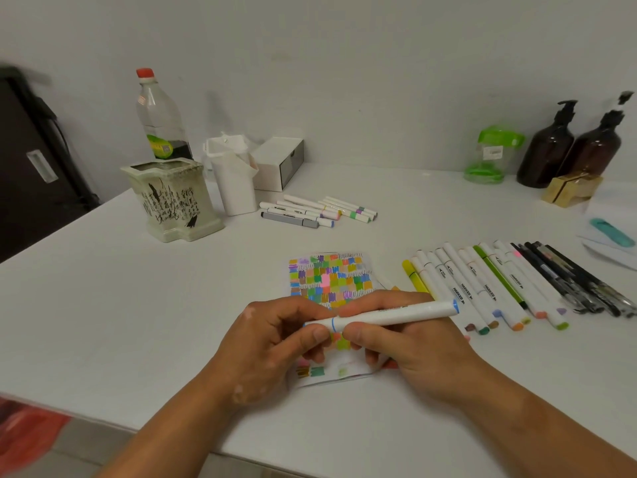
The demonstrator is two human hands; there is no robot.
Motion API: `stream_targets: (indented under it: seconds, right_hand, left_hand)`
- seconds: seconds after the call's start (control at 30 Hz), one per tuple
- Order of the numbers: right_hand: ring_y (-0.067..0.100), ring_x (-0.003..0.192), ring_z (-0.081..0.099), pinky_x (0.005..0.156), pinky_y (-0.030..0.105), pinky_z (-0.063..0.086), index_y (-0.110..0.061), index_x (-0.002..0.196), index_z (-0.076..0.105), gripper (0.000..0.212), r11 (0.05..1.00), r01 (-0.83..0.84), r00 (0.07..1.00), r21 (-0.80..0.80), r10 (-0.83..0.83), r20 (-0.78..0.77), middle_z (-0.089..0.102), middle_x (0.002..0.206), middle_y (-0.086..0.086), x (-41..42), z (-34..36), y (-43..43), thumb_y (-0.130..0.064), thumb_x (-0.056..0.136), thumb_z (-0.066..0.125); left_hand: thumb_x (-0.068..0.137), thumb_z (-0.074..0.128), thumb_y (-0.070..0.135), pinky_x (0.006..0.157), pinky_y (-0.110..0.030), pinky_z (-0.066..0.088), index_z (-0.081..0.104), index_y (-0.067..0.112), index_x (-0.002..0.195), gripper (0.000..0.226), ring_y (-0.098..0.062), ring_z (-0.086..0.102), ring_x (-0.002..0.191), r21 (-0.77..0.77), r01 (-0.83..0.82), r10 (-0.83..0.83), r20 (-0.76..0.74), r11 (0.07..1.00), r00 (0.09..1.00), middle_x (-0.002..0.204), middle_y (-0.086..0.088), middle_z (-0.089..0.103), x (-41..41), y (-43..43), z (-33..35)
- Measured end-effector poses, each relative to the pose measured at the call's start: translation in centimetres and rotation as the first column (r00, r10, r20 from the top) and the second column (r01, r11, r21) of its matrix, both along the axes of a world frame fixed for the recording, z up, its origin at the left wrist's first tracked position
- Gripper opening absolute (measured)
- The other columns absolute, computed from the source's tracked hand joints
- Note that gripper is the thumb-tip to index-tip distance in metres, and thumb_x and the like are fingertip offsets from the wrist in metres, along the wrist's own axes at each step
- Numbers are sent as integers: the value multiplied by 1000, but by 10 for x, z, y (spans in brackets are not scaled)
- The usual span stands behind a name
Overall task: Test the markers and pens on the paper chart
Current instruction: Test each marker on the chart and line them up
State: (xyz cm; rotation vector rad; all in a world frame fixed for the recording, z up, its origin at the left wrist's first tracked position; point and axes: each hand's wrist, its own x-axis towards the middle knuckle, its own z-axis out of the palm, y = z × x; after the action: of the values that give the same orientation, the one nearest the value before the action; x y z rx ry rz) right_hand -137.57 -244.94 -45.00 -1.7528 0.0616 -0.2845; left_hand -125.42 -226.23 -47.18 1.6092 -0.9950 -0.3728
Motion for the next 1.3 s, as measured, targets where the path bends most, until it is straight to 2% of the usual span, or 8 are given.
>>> stream_targets:
  seconds: [0.33, 0.47, 0.53, 0.63, 0.77, 0.9, 1.03, 1.3]
  right_hand:
    - [12, 62, 65, 53, 27, 53, -33, 99, 81, 20, 999, 16, 999, -31, -14, 39, 73, 77, -2, 2, 0, -3, -40, 81, 82]
    - [25, 76, 61, 57, 33, 49, -15, 118, 74, 59, 948, -150, 989, 280, 140, 53, 69, 97, 25, -10, 10, -24, -60, 80, 74]
    - [28, 78, 63, 58, 33, 51, -12, 113, 76, 53, 941, -175, 979, 289, 196, -46, 72, 103, 26, -14, 20, -30, -57, 88, 65]
    - [17, 76, 73, 67, 25, 54, -27, 95, 74, 15, 988, -125, 958, -86, 97, -270, 79, 88, 7, -16, 30, -21, -39, 89, 68]
    - [-4, 66, 62, 58, 13, 43, -40, 97, 69, 20, 781, -48, 955, -622, -147, -259, 72, 76, -19, -18, 22, 2, -48, 80, 74]
    - [-1, 68, 57, 57, 12, 44, -39, 97, 72, 19, 610, 157, 910, -776, -395, -127, 65, 79, -15, -17, 21, -17, -46, 80, 73]
    - [7, 78, 62, 71, 27, 54, -30, 104, 72, 26, 370, 102, 855, -924, -507, -109, 67, 84, -12, -1, 12, -39, -46, 87, 62]
    - [13, 68, 61, 62, 31, 54, -28, 97, 62, 21, 288, 98, 794, -953, -600, -100, 59, 78, -8, 24, 7, -59, -46, 87, 62]
  left_hand:
    - [90, 64, 36, 65, -22, 54, 74, 33, 99, 14, -16, 68, 72, 52, -24, 22, 36, 998, 999, 81, 3, 72, 1, -5, 3]
    - [88, 65, 35, 68, -20, 51, 74, 32, 102, 17, -8, 64, 72, -3, -87, 87, -39, 996, 995, 80, 4, 70, 6, -3, 5]
    - [86, 68, 32, 71, -23, 54, 75, 32, 102, 17, -14, 66, 78, -21, -95, 93, -66, 995, 993, 86, 2, 72, 7, -2, 4]
    - [79, 75, 29, 79, -41, 59, 74, 33, 104, 26, -32, 66, 88, -35, -111, 106, -112, 993, 988, 91, -5, 71, 5, -4, 2]
    - [71, 80, 29, 78, -29, 59, 69, 36, 108, 39, -20, 68, 83, -29, -162, 159, -82, 986, 984, 91, -1, 71, 5, -5, 1]
    - [75, 72, 39, 70, -21, 58, 70, 30, 98, 25, -13, 70, 89, 0, -340, 339, -37, 941, 940, 90, 10, 73, 8, -5, -1]
    - [75, 67, 44, 65, -19, 58, 71, 29, 90, 21, -7, 70, 92, 35, -386, 386, -12, 922, 922, 90, 15, 73, 7, -6, -1]
    - [85, 71, 32, 58, -10, 53, 69, 28, 86, 5, 3, 68, 86, 11, -503, 503, 1, 864, 864, 83, 18, 73, 9, -6, 2]
